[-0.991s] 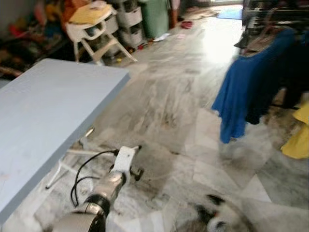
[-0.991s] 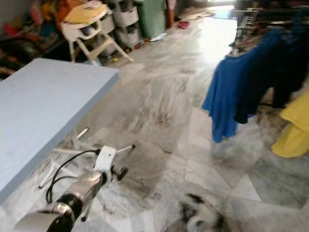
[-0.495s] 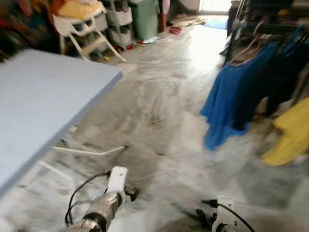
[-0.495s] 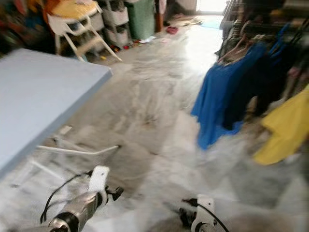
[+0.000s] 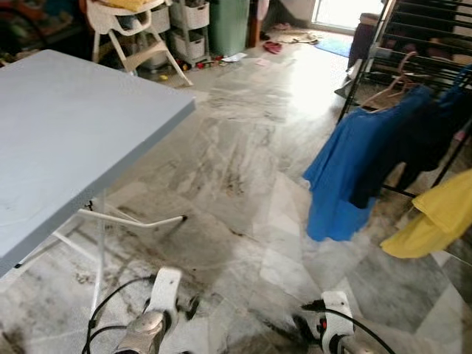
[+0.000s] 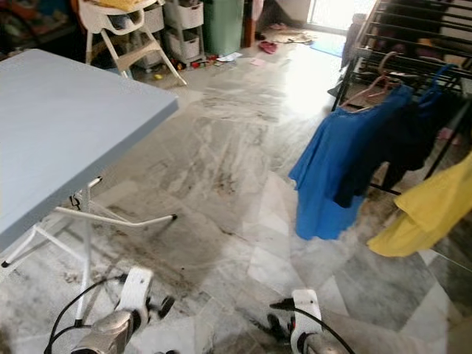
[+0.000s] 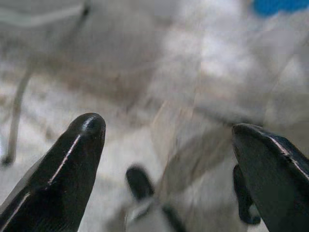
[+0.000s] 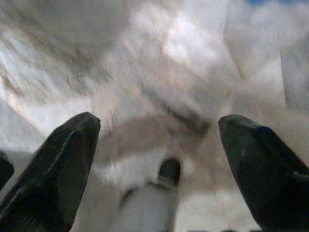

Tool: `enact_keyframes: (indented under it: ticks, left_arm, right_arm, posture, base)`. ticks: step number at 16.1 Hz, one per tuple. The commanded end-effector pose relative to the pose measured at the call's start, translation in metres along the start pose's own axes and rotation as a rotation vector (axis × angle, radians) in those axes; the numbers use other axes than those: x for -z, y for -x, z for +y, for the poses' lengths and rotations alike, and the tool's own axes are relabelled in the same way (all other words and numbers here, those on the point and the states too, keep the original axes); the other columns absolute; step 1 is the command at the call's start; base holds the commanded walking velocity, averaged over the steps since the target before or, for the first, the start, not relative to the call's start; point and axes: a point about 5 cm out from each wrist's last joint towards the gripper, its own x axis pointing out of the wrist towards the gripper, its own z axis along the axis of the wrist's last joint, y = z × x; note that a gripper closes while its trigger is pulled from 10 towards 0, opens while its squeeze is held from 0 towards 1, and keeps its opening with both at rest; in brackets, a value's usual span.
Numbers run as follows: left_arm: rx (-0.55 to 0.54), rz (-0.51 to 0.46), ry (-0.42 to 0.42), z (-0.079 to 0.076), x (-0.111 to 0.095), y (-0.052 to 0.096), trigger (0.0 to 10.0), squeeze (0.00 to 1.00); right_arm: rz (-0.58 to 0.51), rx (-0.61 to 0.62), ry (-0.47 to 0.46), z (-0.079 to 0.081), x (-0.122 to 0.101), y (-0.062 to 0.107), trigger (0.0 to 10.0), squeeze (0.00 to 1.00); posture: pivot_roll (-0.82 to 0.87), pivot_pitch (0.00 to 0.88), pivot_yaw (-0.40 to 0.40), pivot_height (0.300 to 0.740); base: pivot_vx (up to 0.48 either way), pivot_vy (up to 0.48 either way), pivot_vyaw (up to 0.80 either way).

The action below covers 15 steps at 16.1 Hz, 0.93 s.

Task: Hang hanger

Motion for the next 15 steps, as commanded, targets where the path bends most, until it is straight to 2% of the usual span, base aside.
enact_keyframes:
  ticks: [1, 2, 3, 4, 6, 8, 9, 10, 11, 12, 13, 15]
  left_arm:
    - [0.041, -0.085, -0.047, 0.001, -0.016, -0.001, 10.0, 0.00]
    - [0.078, -0.153, -0.069, 0.007, -0.027, 0.002, 10.0, 0.00]
    - [0.083, -0.184, -0.081, 0.009, -0.032, 0.003, 10.0, 0.00]
    - [0.053, -0.289, -0.098, 0.022, -0.053, 0.008, 10.0, 0.00]
    - [-0.041, -0.474, -0.160, 0.043, -0.083, 0.026, 10.0, 0.00]
    - [-0.124, -0.552, -0.165, 0.056, -0.091, 0.042, 10.0, 0.00]
    - [-0.161, -0.597, -0.203, 0.055, -0.091, 0.054, 10.0, 0.00]
    - [-0.186, -0.623, -0.202, 0.053, -0.088, 0.061, 10.0, 0.52]
    - [-0.205, -0.640, -0.185, 0.052, -0.084, 0.066, 10.0, 1.00]
    - [-0.205, -0.659, -0.167, 0.048, -0.080, 0.070, 10.0, 1.00]
    - [-0.251, -0.675, -0.158, 0.046, -0.085, 0.070, 10.0, 1.00]
    - [-0.248, -0.713, -0.163, 0.042, -0.097, 0.072, 10.0, 1.00]
  right_arm:
    - [-0.124, -0.034, -0.015, 0.000, -0.018, 0.000, 10.0, 0.00]
    - [-0.257, -0.067, -0.023, 0.003, -0.040, 0.003, 10.0, 0.00]
    - [-0.295, -0.071, -0.018, 0.004, -0.046, 0.006, 10.0, 0.00]
    - [-0.417, -0.059, -0.020, 0.007, -0.069, 0.016, 10.0, 0.00]
    - [-0.525, -0.002, 0.035, 0.009, -0.094, 0.032, 10.0, 0.00]
    - [-0.618, 0.050, 0.046, 0.007, -0.111, 0.047, 10.0, 0.00]
    - [-0.638, 0.106, 0.111, 0.001, -0.117, 0.061, 10.0, 0.00]
    - [-0.665, 0.082, 0.137, 0.000, -0.117, 0.071, 10.0, 0.00]
    - [-0.683, 0.125, 0.169, -0.003, -0.116, 0.078, 10.0, 0.00]
    - [-0.704, 0.148, 0.142, -0.003, -0.115, 0.087, 10.0, 0.66]
    - [-0.733, 0.233, 0.117, -0.007, -0.117, 0.095, 10.0, 1.00]
    - [-0.747, 0.268, 0.051, -0.004, -0.121, 0.098, 10.0, 1.00]
  posture:
    - [-0.22, 0.141, 0.012, 0.740]
    - [-0.23, 0.156, 0.016, 0.740]
    - [-0.22, 0.147, 0.017, 0.740]
    - [-0.19, 0.112, 0.006, 0.740]
    - [-0.17, 0.124, 0.027, 0.740]
    - [-0.16, 0.131, 0.031, 0.740]
    - [-0.15, 0.125, 0.037, 0.740]
    - [-0.14, 0.115, 0.040, 0.740]
    - [-0.15, 0.106, 0.046, 0.740]
    - [-0.16, 0.104, 0.053, 0.740]
    - [-0.14, 0.117, 0.050, 0.740]
    - [-0.15, 0.127, 0.057, 0.740]
  base:
    - [0.000, 0.000, 0.00]
    - [0.000, 0.000, 0.00]
    - [0.000, 0.000, 0.00]
    - [0.000, 0.000, 0.00]
    - [0.000, 0.000, 0.00]
    - [0.000, 0.000, 0.00]
    - [0.000, 0.000, 0.00]
    - [0.000, 0.000, 0.00]
    - [0.000, 0.000, 0.00]
    - [0.000, 0.000, 0.00]
    - [0.000, 0.000, 0.00]
    - [0.000, 0.000, 0.00]
